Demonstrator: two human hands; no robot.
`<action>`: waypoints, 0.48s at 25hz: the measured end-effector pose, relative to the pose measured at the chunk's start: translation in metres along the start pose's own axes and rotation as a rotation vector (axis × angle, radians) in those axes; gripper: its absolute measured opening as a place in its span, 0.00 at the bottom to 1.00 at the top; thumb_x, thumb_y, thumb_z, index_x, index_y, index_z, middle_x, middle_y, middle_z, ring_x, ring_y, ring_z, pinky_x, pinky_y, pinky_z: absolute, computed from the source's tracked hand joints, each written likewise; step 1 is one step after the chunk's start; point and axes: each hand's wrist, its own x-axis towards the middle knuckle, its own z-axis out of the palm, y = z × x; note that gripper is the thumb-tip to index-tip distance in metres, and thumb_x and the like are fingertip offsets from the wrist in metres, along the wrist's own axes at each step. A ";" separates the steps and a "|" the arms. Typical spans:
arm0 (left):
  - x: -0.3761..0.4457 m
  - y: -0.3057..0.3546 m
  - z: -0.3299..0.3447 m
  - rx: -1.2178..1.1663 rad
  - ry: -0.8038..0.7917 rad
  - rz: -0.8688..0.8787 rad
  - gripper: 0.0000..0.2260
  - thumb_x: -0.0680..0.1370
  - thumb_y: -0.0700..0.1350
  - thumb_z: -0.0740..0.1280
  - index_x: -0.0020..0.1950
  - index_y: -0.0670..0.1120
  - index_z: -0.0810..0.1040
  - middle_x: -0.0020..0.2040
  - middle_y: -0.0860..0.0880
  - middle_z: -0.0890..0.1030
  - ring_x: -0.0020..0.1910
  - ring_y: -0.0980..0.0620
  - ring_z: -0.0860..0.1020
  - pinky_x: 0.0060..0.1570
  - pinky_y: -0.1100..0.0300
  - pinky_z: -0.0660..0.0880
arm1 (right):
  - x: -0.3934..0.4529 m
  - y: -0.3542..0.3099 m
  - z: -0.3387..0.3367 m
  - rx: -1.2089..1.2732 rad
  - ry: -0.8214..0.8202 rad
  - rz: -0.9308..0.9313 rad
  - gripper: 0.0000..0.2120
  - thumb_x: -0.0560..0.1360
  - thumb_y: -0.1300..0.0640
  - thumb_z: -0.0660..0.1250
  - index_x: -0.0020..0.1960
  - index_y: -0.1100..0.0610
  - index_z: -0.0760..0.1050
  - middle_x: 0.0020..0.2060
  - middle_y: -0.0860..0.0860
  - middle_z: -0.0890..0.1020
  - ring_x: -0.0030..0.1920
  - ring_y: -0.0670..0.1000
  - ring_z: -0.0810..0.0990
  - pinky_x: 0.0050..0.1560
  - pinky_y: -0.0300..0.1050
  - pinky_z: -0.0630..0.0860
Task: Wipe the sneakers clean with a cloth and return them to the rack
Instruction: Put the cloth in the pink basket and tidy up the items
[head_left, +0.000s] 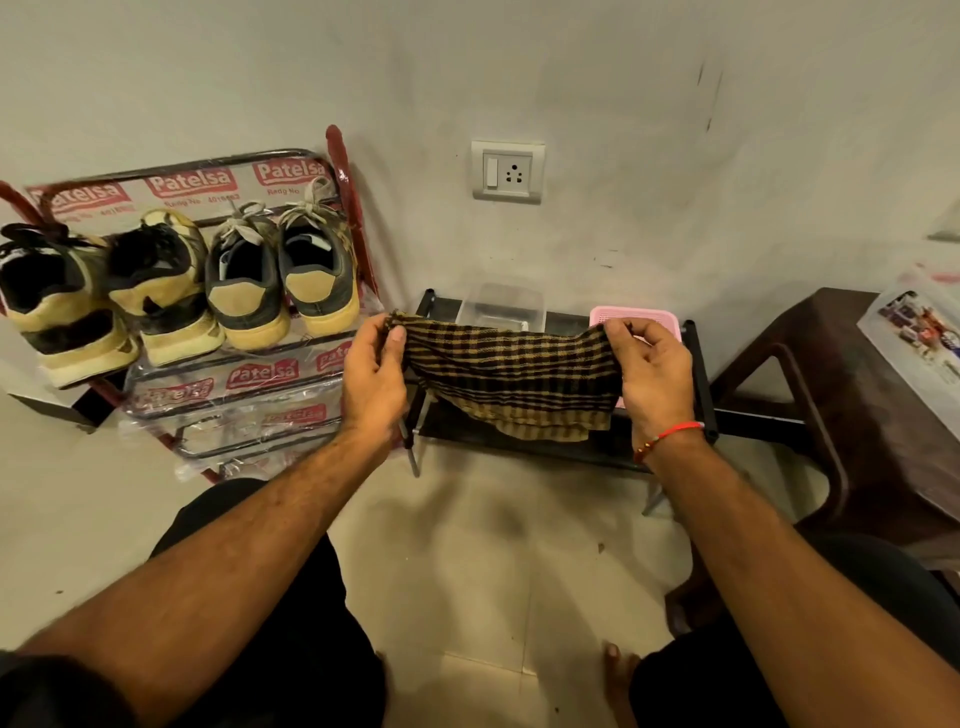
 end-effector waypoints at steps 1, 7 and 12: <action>0.000 0.004 -0.001 -0.084 -0.008 0.041 0.08 0.86 0.46 0.59 0.59 0.54 0.78 0.59 0.45 0.83 0.61 0.44 0.80 0.63 0.38 0.77 | -0.012 -0.015 0.004 0.085 -0.115 -0.060 0.04 0.75 0.54 0.72 0.47 0.55 0.81 0.41 0.49 0.86 0.45 0.47 0.84 0.51 0.45 0.82; -0.035 0.045 0.015 -0.491 -0.274 -0.185 0.10 0.87 0.45 0.56 0.63 0.44 0.73 0.58 0.43 0.84 0.56 0.46 0.84 0.59 0.49 0.81 | -0.062 -0.069 0.029 0.245 -0.681 -0.223 0.04 0.74 0.61 0.67 0.46 0.59 0.81 0.38 0.46 0.85 0.42 0.43 0.83 0.47 0.35 0.78; -0.080 0.049 0.044 -0.482 -0.551 -0.541 0.14 0.84 0.50 0.59 0.58 0.47 0.81 0.50 0.46 0.87 0.47 0.52 0.87 0.43 0.59 0.83 | -0.041 -0.038 0.036 -0.144 -0.385 -0.261 0.05 0.76 0.59 0.73 0.45 0.49 0.83 0.42 0.46 0.85 0.47 0.47 0.84 0.54 0.47 0.79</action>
